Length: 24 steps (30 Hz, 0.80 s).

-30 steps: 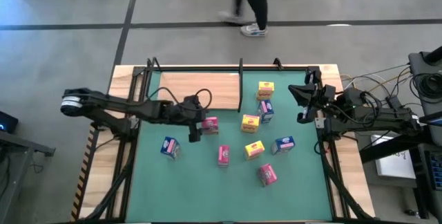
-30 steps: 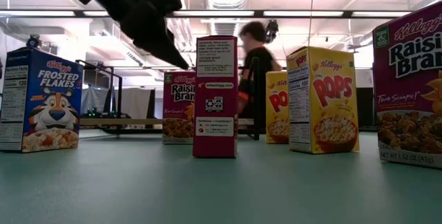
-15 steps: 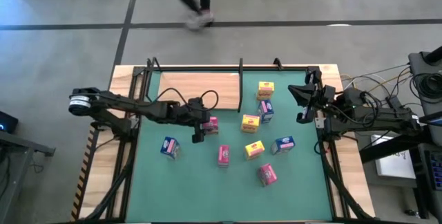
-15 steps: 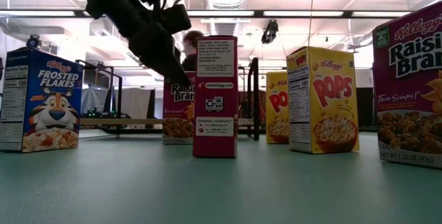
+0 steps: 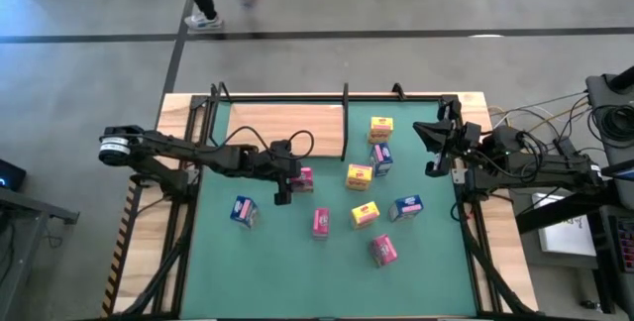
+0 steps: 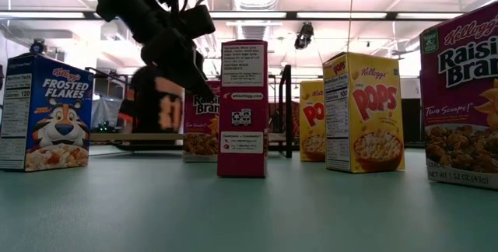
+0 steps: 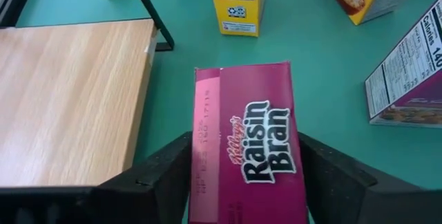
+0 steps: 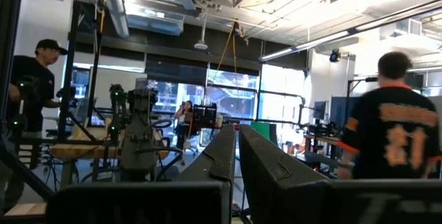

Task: Stack cereal on shelf
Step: Put the top pink cereal box on the shelf

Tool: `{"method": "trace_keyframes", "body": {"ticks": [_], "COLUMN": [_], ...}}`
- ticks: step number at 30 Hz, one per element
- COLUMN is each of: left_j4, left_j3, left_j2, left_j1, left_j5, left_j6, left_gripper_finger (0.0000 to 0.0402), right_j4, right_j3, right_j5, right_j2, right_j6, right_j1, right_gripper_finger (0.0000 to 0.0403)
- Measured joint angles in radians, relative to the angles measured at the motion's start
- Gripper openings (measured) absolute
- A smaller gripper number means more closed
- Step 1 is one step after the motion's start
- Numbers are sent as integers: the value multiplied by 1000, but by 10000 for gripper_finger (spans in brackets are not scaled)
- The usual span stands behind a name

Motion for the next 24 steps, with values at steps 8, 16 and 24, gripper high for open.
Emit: {"method": "trace_keyframes", "body": {"ticks": [8,16,24], "left_j4": [-5,-31,-174], "left_j3": [0,18,165], "left_j2": [-4,-54,-150], "left_j1": [3,13,38], "left_j5": [0,19,42], "left_j6": [4,29,193], "left_gripper_finger": [170,156,156], "right_j4": [-2,-2,-5], "right_j3": [0,0,0], "right_j5": [0,0,0], "right_j2": [0,0,0], "right_j6": [0,0,-9], "right_j1": [0,0,0], "right_gripper_finger": [12,12,12]}}
